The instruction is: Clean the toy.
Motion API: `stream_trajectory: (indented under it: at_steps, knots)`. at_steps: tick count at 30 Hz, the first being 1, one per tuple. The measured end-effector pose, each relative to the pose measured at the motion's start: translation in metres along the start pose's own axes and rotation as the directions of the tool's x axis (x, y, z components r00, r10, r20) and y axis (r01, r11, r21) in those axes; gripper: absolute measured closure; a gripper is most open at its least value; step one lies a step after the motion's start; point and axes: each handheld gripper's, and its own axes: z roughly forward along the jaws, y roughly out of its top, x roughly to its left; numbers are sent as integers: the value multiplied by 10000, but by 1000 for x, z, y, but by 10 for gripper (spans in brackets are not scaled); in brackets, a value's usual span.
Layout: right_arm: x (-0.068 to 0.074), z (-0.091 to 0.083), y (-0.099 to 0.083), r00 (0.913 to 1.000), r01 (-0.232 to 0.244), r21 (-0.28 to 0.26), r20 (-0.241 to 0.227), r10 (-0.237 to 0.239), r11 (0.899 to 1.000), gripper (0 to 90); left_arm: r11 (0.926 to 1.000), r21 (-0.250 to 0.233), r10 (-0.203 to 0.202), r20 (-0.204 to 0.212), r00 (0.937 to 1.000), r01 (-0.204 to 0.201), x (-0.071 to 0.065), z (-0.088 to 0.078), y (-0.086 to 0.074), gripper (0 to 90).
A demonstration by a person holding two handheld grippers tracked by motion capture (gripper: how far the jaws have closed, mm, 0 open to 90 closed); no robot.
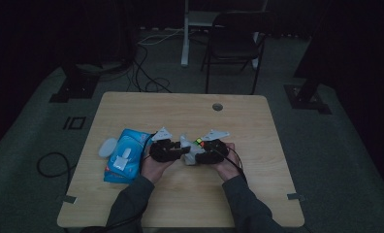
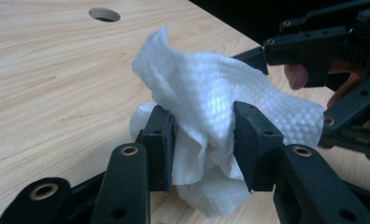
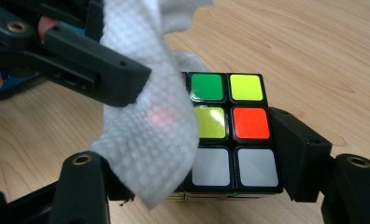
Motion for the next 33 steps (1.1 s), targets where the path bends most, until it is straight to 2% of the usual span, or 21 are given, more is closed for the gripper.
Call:
stream_trajectory:
  at_steps: [10,14,20,23,33]
  knots:
    - [-2,-4,3,9999,-44,-174,153,46,9998,343,9976,668,193,-56,9998,-188,-1,6,-6,699]
    - [-3,-5,5,9999,-106,-281,124,109,9995,343,9922,1128,558,-173,9983,-535,-5,12,-10,740]
    - [-3,-8,9,9999,-94,-409,131,99,9991,343,9827,1510,1104,-155,9938,-1069,-10,18,-14,847]
    - [-3,-9,12,9998,-120,-458,151,127,9989,343,9769,1700,1321,-61,9912,-1292,-14,22,-16,854]
    - [-1,-9,16,9997,-214,-544,104,220,9983,343,9683,1922,1613,78,9869,-1598,-24,35,-20,859]
